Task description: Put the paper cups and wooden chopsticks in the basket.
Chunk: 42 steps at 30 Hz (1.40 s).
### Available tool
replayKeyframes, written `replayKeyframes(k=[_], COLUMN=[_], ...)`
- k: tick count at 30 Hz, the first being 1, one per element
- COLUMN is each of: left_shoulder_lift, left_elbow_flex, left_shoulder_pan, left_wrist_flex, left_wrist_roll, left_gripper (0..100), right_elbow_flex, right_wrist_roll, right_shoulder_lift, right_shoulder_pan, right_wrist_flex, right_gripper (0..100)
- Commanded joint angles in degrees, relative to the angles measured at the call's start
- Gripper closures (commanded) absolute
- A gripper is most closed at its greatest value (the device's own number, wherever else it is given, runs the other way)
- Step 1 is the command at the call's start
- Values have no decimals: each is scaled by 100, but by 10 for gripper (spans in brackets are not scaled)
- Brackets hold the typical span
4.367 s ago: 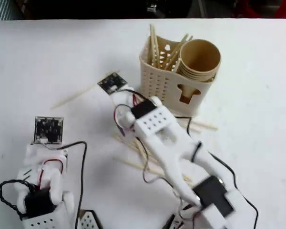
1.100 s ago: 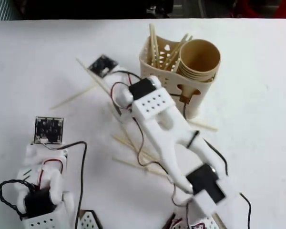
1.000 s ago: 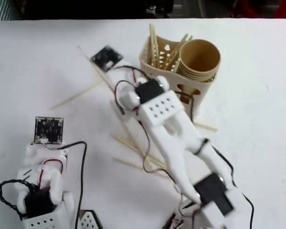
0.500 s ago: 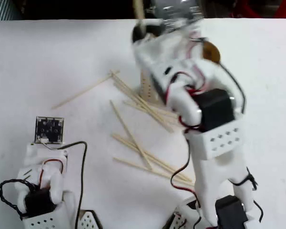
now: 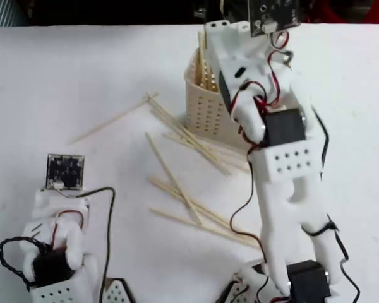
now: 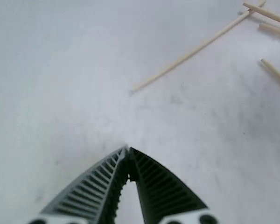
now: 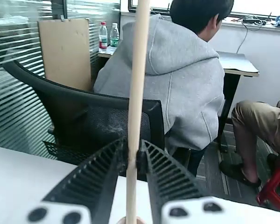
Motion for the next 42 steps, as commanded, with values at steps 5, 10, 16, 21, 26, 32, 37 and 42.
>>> replayKeyframes(k=[5,10,16,21,26,32,37,42], left_shoulder_lift=[-48,-48,-48,-48,-48,-48,-48,-48], left_elbow_flex=[-35,-35,-35,-35,-26,-26,-26,-26], left_shoulder_pan=[-40,-40,-40,-40,-40,-40,-40,-40], left_wrist_flex=[-132,-132,-132,-123,-123,-123,-123,-132], left_wrist_roll=[-35,-35,-35,-35,-35,-35,-26,-18], left_gripper=[976,976,976,976,976,976,976,976], right_elbow_flex=[1380,2374,3130,2857,2286,2004,2004,2004], right_wrist_roll=[-62,-62,-9,-26,-44,-53,-9,229], right_shoulder_lift=[-180,-180,-171,-330,-954,-1912,-2642,-2870], right_shoulder_pan=[110,119,163,233,215,189,-40,-690], right_wrist_flex=[-1200,-1859,-2097,-1411,-462,708,1921,3116], right_gripper=[981,981,966,842,865,865,865,865])
